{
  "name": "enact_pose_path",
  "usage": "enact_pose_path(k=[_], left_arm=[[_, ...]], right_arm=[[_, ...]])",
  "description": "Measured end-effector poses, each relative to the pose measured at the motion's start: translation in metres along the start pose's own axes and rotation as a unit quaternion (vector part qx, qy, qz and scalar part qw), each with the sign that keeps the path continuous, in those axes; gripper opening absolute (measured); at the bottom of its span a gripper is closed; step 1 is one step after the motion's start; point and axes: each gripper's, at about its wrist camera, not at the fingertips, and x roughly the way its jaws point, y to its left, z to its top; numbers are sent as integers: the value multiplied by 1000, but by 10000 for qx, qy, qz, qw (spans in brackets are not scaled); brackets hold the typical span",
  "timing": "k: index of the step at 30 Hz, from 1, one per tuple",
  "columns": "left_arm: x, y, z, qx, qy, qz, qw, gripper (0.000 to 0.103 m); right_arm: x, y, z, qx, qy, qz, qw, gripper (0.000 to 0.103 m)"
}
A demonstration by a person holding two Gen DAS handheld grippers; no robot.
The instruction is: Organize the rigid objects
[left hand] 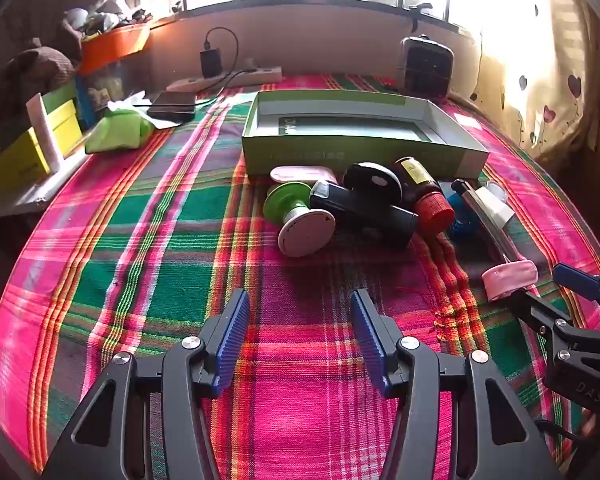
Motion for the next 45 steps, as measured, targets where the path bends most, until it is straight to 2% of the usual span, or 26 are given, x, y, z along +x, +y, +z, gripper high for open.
enact_pose_path(k=[12,20,45], left_arm=[[3,11,4,-158,190,-409,9989,51],[2,1,-1,48,70,-121,9999,51],[1,3,2,32,107,-91,9999,51]], right_arm=[[1,2,1,20,30,-31,10000,76],[0,1,0,63,4,-48,10000,76],[-1,1,0,61,5,-45,10000,76]])
